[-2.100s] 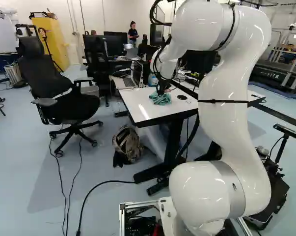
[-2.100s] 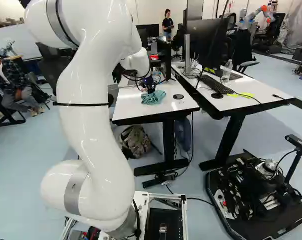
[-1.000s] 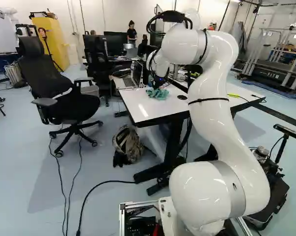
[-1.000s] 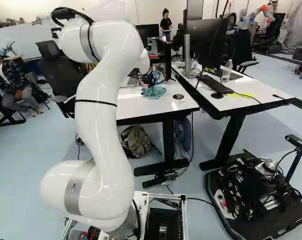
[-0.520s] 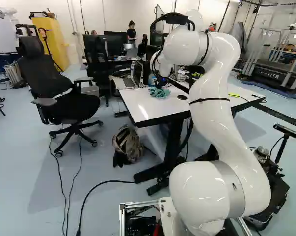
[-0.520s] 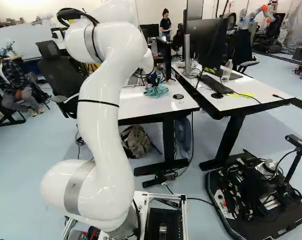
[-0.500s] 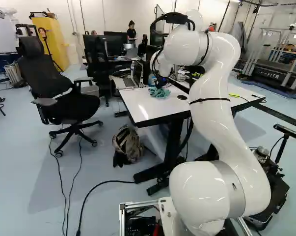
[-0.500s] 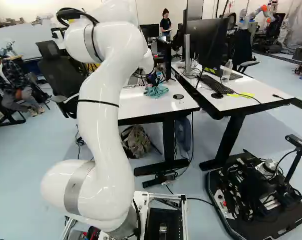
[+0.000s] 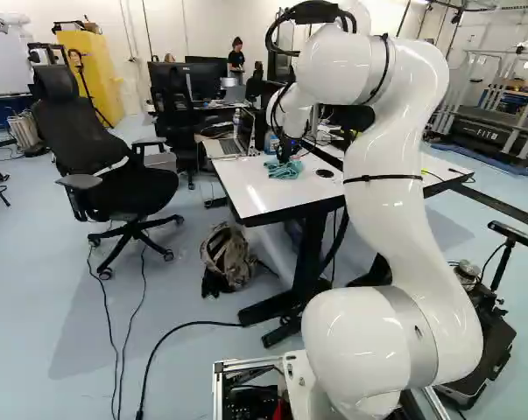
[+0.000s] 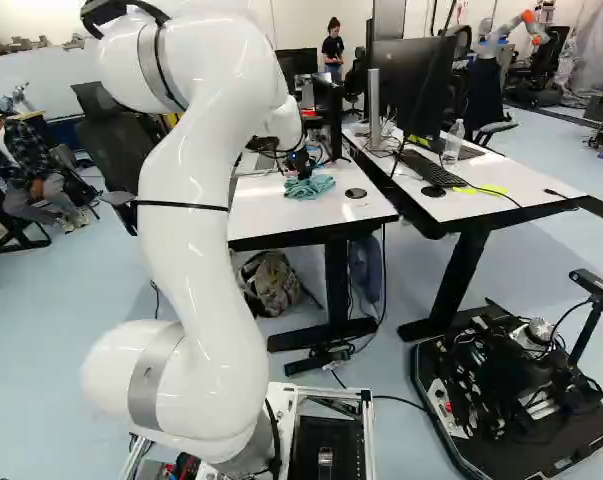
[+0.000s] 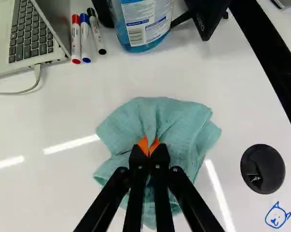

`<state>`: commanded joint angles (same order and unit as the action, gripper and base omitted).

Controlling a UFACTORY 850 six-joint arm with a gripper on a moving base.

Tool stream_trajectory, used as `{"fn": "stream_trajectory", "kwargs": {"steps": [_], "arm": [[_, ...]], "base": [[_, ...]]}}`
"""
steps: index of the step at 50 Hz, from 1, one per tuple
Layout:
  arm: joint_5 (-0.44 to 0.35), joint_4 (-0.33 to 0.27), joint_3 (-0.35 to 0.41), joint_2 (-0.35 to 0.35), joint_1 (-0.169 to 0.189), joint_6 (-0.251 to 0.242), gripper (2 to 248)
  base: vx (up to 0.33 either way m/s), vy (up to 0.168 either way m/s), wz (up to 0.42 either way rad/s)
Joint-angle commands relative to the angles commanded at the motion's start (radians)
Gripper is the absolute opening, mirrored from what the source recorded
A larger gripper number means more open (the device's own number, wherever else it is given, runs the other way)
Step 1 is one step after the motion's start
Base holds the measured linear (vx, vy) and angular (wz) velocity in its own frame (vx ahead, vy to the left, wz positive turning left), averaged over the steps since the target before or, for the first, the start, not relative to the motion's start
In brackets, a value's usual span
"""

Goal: Clean the table with the green towel

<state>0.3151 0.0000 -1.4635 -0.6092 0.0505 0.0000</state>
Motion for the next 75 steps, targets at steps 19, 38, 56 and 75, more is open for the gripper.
{"fn": "stream_trajectory", "kwargs": {"steps": [19, 38, 56, 75], "arm": [[0.0, 0.0, 0.111, 0.08, -0.023, 0.0, 22], [0.0, 0.0, 0.213, 0.156, -0.051, 0.0, 22], [0.0, 0.0, 0.251, 0.192, -0.064, 0.0, 22], [0.0, 0.0, 0.3, 0.235, -0.071, 0.0, 22]], "base": [[0.0, 0.0, 0.0], [0.0, 0.0, 0.0], [0.0, 0.0, 0.0], [0.0, 0.0, 0.0]]}}
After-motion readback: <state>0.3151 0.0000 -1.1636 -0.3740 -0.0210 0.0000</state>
